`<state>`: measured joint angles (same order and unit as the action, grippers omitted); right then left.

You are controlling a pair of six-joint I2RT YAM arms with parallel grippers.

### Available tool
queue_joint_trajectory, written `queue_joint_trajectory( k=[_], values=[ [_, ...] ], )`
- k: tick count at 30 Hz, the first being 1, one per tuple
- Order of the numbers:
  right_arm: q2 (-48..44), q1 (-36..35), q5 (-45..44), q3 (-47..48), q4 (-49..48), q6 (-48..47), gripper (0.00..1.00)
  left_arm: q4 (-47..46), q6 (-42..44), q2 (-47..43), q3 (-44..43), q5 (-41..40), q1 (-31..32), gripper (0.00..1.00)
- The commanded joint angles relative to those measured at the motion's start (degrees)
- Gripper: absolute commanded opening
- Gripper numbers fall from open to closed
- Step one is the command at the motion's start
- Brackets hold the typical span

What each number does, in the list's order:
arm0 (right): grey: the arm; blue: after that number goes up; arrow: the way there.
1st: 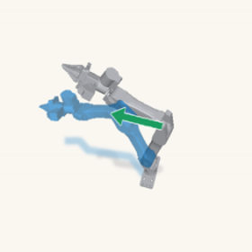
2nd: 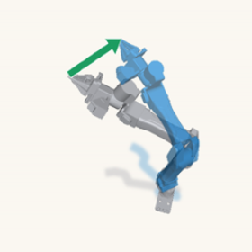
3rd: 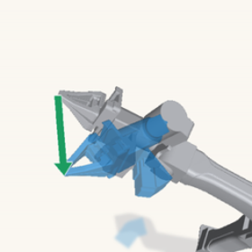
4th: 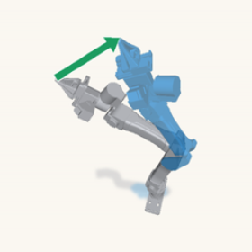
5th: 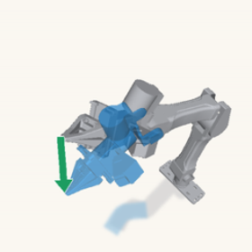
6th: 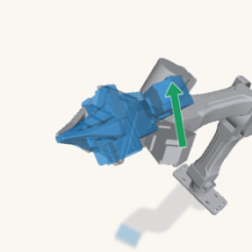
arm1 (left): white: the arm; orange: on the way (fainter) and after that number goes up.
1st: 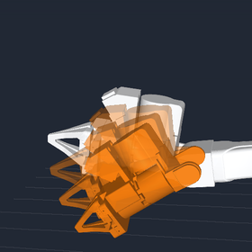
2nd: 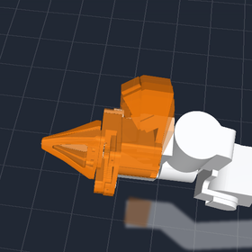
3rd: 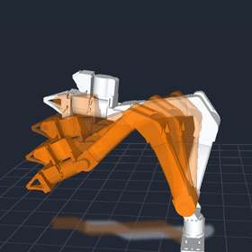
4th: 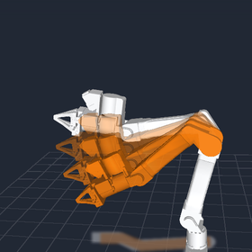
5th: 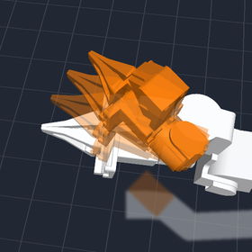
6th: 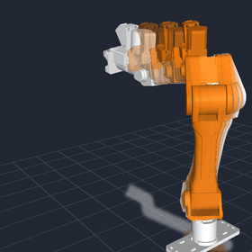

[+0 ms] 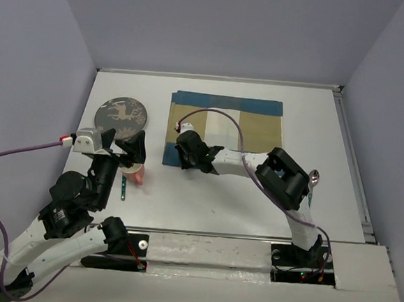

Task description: Set the dinner table for one person

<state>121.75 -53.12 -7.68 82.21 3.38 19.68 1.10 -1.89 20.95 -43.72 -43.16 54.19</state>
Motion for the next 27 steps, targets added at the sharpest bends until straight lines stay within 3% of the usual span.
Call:
queue_joint_trajectory(
  k=[1,10,16,20,24,27],
  values=[
    [1.7,-5.3,-3.2,-1.2,0.0,6.2,0.00,-3.5,0.7,0.1,0.2,-0.3,-0.2,0.99],
    [-5.7,-7.3,-6.2,-4.7,1.5,9.6,0.00,-3.3,0.4,0.3,0.3,-0.4,-0.2,0.99],
    [-15.6,-7.0,-12.2,-6.6,6.5,9.4,0.20,-3.2,0.3,0.7,0.3,-0.9,-0.2,0.99],
    [-23.2,-1.6,-13.6,-12.7,6.4,9.1,0.21,-3.2,0.4,0.8,0.4,-1.0,-0.3,0.99],
    [-29.5,5.6,-15.8,-22.7,6.5,11.3,0.00,-3.2,0.4,0.8,0.3,-0.7,-0.4,0.99],
    [-34.6,15.0,-15.4,-31.4,6.5,14.8,0.00,-3.2,0.4,0.7,0.3,-0.6,-0.3,0.99]
  ],
)
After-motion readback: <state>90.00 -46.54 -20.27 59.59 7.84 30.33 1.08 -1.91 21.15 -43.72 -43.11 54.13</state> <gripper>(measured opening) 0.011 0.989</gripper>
